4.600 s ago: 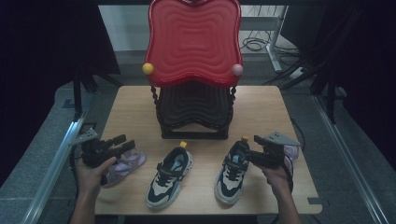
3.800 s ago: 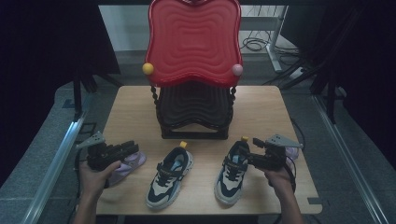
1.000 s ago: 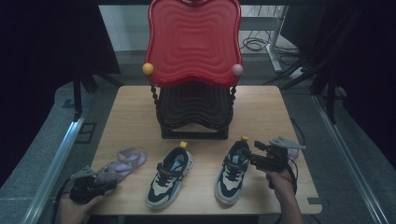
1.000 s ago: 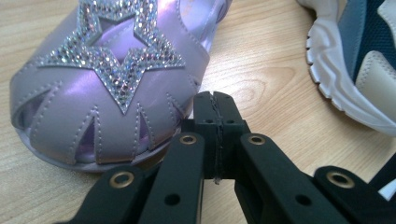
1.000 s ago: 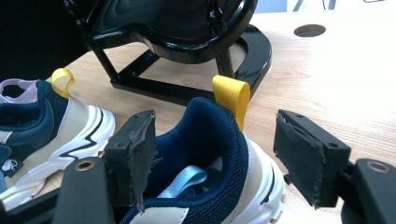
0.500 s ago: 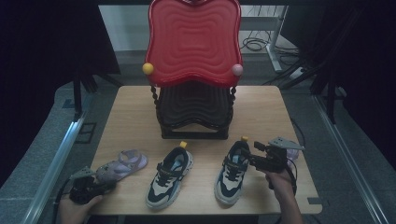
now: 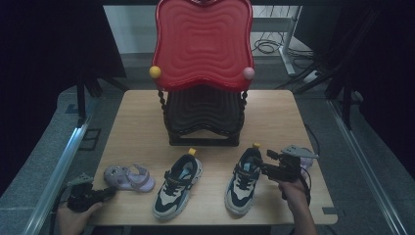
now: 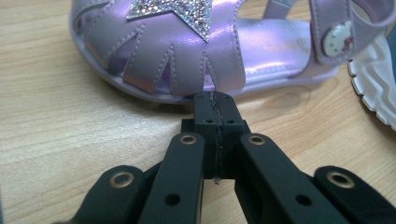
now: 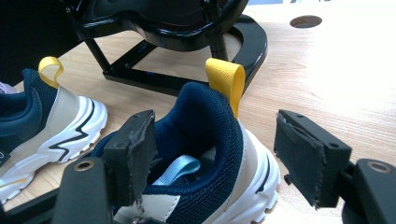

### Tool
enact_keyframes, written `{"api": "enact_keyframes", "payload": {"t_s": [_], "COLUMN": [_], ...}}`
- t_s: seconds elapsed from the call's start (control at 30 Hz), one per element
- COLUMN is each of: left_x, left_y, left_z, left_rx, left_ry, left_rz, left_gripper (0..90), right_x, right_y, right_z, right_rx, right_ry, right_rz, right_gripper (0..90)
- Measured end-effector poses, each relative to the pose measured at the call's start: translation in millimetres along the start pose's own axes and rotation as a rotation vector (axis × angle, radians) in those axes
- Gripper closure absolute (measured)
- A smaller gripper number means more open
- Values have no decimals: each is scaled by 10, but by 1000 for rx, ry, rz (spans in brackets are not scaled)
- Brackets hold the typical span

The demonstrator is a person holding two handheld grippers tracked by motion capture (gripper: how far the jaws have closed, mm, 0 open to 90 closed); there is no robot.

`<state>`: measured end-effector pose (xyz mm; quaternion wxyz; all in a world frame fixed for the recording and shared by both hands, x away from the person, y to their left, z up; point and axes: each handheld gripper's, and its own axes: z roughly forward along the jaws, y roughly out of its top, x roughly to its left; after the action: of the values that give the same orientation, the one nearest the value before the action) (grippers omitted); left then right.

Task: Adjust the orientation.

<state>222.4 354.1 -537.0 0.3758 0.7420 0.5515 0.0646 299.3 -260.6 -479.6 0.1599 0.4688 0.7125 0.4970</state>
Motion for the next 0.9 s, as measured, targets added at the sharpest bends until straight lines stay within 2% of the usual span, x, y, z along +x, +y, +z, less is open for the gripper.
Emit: {"api": "enact_keyframes", "payload": {"t_s": [0.33, 0.47, 0.63, 0.9], "left_x": [110, 166, 193, 237], "left_y": [96, 122, 164, 255], "left_z": [-23, -20, -20, 62], "left_rx": [-5, -17, -29, -26], "left_ry": [24, 35, 30, 40], "left_rz": [6, -8, -9, -13], "left_gripper": [900, 900, 900, 900], "right_x": [12, 17, 15, 14], "right_y": [-2, 6, 7, 8], "right_z": [-4, -11, -15, -5], "right_rx": [3, 0, -1, -1], "right_ry": [-5, 0, -1, -4], "right_rz": [-3, -3, -3, 0], "right_gripper": [301, 301, 301, 302]}}
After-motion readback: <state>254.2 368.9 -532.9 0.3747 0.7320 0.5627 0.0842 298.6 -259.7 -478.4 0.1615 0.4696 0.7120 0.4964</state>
